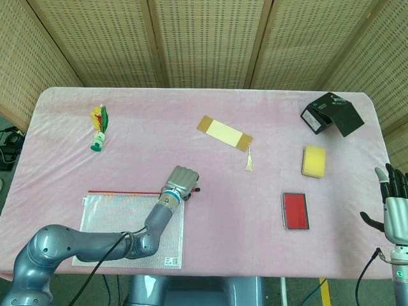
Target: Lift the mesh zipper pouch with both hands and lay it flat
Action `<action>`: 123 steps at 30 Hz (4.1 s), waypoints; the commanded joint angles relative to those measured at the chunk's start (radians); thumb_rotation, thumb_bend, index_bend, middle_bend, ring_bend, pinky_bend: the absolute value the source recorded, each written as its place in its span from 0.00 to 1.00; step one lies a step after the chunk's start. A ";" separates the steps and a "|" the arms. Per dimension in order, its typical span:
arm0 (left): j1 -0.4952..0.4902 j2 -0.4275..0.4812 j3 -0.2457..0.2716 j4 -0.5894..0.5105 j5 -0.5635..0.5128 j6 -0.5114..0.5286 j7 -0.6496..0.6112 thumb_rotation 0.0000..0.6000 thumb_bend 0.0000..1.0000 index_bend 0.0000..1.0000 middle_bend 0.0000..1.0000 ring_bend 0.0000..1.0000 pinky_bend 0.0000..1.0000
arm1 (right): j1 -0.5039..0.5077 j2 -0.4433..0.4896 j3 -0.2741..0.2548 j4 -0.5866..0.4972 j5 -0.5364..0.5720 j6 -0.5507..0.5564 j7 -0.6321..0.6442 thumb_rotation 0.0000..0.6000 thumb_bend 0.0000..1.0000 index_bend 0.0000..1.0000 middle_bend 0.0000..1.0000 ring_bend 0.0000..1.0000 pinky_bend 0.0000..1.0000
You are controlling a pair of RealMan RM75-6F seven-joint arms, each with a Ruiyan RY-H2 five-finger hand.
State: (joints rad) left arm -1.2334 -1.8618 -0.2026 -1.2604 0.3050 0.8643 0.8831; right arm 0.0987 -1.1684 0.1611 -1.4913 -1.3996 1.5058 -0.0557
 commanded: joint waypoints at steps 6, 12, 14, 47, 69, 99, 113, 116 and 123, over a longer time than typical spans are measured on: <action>-0.005 -0.006 -0.001 0.005 -0.001 0.017 0.005 1.00 0.45 0.55 0.96 0.91 1.00 | 0.000 0.002 0.001 0.003 0.005 -0.003 0.008 1.00 0.00 0.03 0.00 0.00 0.00; -0.003 -0.002 -0.008 -0.010 0.009 0.028 -0.003 1.00 0.50 0.64 0.96 0.91 1.00 | 0.000 0.002 0.000 0.004 0.002 -0.002 0.010 1.00 0.00 0.03 0.00 0.00 0.00; -0.002 0.006 -0.011 -0.024 0.014 0.034 -0.005 1.00 0.56 0.68 0.96 0.91 1.00 | 0.000 0.003 0.000 0.003 0.002 -0.001 0.012 1.00 0.00 0.03 0.00 0.00 0.00; 0.195 0.398 -0.194 -0.465 0.406 -0.044 -0.596 1.00 0.74 0.86 0.97 0.91 1.00 | 0.311 0.140 0.071 -0.150 0.086 -0.574 0.482 1.00 0.00 0.25 0.91 0.91 1.00; 0.072 0.269 -0.243 -0.372 0.317 0.018 -0.658 1.00 0.73 0.86 0.98 0.91 1.00 | 0.586 0.042 0.142 -0.286 0.503 -0.873 0.488 1.00 0.00 0.37 0.94 0.94 1.00; 0.064 0.257 -0.241 -0.400 0.282 0.089 -0.673 1.00 0.72 0.86 0.98 0.91 1.00 | 0.777 -0.164 0.181 -0.269 0.912 -0.770 0.338 1.00 0.33 0.54 0.94 0.94 1.00; 0.073 0.280 -0.243 -0.413 0.275 0.072 -0.692 1.00 0.72 0.86 0.98 0.91 1.00 | 0.773 -0.187 0.195 -0.258 0.913 -0.781 0.338 1.00 0.45 0.63 0.95 0.95 1.00; 0.074 0.281 -0.242 -0.413 0.276 0.069 -0.695 1.00 0.72 0.86 0.98 0.91 1.00 | 0.775 -0.193 0.198 -0.256 0.916 -0.782 0.338 1.00 0.45 0.63 0.95 0.95 1.00; 0.074 0.281 -0.241 -0.415 0.278 0.066 -0.704 1.00 0.72 0.86 0.98 0.91 1.00 | 0.780 -0.203 0.209 -0.248 0.929 -0.788 0.340 1.00 0.51 0.64 0.95 0.95 1.00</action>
State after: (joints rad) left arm -1.1595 -1.5810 -0.4435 -1.6758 0.5831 0.9303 0.1793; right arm 0.8791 -1.3710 0.3696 -1.7398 -0.4705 0.7181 0.2838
